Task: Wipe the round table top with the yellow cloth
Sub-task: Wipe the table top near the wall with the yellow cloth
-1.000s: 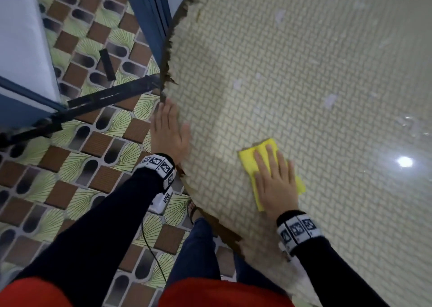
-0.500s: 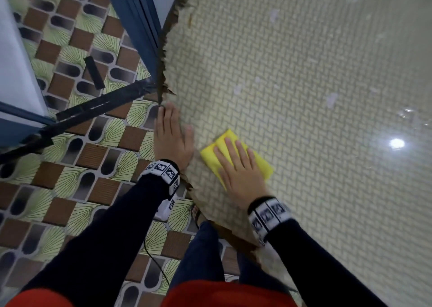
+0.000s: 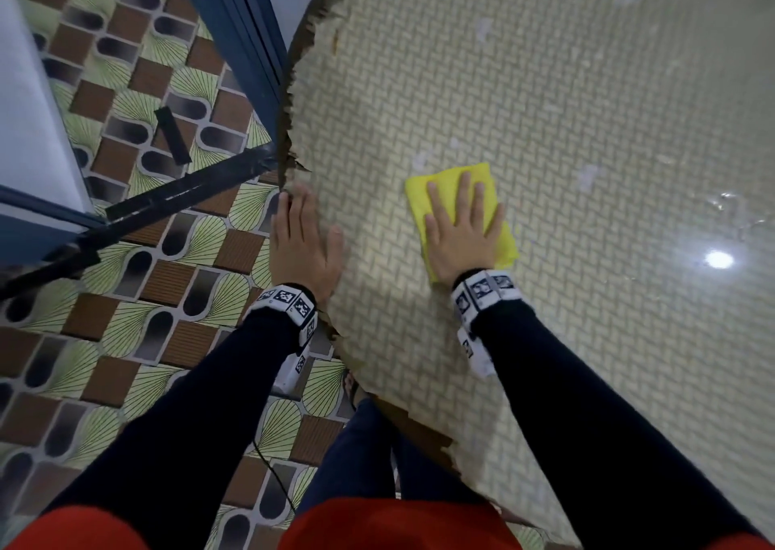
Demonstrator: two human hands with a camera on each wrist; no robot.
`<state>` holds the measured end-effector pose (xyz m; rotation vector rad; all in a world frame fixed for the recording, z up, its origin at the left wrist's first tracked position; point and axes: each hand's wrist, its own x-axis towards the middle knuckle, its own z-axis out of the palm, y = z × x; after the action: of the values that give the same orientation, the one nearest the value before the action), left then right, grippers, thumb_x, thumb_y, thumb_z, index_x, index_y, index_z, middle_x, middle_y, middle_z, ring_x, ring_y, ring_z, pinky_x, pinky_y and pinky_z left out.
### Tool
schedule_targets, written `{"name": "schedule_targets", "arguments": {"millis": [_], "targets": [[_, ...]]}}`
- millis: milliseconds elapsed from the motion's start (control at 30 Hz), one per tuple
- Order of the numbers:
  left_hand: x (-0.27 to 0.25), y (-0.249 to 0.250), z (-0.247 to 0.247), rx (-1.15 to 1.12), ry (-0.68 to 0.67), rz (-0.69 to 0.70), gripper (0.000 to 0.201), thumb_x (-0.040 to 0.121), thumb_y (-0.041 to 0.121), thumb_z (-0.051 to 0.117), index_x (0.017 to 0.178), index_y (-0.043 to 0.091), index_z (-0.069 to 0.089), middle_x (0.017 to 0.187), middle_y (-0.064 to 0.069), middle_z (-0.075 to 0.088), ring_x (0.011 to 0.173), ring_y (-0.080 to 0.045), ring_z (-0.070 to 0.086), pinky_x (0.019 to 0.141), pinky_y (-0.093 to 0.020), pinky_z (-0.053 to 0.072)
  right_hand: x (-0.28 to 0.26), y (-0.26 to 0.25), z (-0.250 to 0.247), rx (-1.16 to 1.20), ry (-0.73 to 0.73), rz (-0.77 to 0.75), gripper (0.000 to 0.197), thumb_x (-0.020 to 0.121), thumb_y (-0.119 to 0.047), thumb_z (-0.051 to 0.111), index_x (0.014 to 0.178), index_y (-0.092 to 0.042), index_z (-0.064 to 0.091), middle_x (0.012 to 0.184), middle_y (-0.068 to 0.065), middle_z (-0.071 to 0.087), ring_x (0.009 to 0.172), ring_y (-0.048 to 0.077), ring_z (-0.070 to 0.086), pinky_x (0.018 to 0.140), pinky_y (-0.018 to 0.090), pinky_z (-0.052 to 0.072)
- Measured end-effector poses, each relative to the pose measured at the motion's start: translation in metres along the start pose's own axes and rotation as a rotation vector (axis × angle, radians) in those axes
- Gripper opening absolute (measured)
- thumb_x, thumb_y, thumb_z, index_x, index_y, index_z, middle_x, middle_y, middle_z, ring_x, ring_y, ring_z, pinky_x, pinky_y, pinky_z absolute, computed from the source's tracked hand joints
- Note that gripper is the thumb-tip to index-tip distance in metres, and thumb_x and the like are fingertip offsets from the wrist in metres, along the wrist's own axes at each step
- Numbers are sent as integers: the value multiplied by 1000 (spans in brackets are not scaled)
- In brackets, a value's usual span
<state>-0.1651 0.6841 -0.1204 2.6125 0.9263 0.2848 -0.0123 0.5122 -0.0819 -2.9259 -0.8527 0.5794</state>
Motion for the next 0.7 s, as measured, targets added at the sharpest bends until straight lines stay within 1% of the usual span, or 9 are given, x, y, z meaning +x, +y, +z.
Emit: {"name": "schedule_targets", "arguments": {"millis": [67, 133, 233, 300, 367, 467, 533, 600, 700], "targets": [[1, 0, 1, 21, -1, -2, 66, 96, 43, 33, 148, 4, 30, 157, -11, 28, 146, -31, 18, 118, -48, 19, -27, -4, 11, -34, -23, -139, 50, 102, -47, 8, 149, -42, -7, 159, 0, -18, 147, 24, -16, 115, 55, -12], [0, 0, 1, 41, 13, 6, 65, 96, 44, 33, 147, 3, 32, 155, -12, 30, 146, -32, 20, 118, -47, 19, -63, 3, 23, -70, -11, -281, 49, 102, -44, 3, 151, -40, -3, 161, -1, -11, 148, 24, -9, 116, 55, -3], [1, 0, 1, 51, 31, 5, 66, 96, 45, 30, 147, 3, 32, 156, -12, 29, 146, -31, 19, 120, -43, 15, -106, 33, 36, -64, 27, -377, 49, 104, -39, 14, 153, -34, 13, 162, -1, 6, 148, 24, 5, 117, 53, 11], [0, 0, 0, 54, 20, -6, 67, 96, 46, 28, 148, 4, 30, 157, -11, 26, 146, -31, 17, 120, -41, 13, -117, 56, 35, -50, 60, -320, 49, 104, -38, 22, 152, -34, 18, 161, -2, 11, 148, 22, 10, 117, 53, 13], [0, 3, -3, 37, 14, -10, 68, 96, 46, 27, 149, 3, 28, 158, -13, 25, 147, -31, 17, 120, -42, 13, -112, 71, 29, -53, 88, -199, 48, 103, -40, 21, 151, -38, 17, 161, -2, 9, 148, 23, 9, 117, 54, 10], [2, 3, -12, -17, 12, -24, 67, 96, 45, 31, 149, 5, 25, 158, -12, 23, 146, -30, 18, 119, -44, 17, -79, 73, 14, 27, 86, 16, 47, 103, -47, 15, 149, -47, 11, 162, -2, -2, 148, 26, -2, 117, 55, -1], [5, -1, -15, -31, 23, -10, 65, 96, 43, 33, 148, 5, 27, 157, -13, 25, 145, -31, 21, 118, -47, 20, -47, 62, 4, 89, 78, 124, 47, 102, -49, 13, 149, -48, 6, 161, -2, -12, 148, 26, -9, 116, 55, -5], [14, -5, -19, -50, 26, 11, 65, 95, 43, 32, 147, 4, 28, 157, -14, 27, 145, -32, 23, 118, -46, 21, -19, 42, -4, 127, 50, 161, 48, 102, -48, 13, 149, -49, 3, 160, -2, -18, 147, 25, -14, 116, 54, -8], [39, -9, -29, -71, -2, 30, 66, 95, 42, 29, 149, 3, 27, 158, -11, 24, 146, -30, 21, 119, -43, 18, -5, 10, -5, 116, 27, 65, 46, 103, -47, 12, 148, -50, 2, 160, -4, -18, 147, 24, -15, 116, 51, -11]]}}
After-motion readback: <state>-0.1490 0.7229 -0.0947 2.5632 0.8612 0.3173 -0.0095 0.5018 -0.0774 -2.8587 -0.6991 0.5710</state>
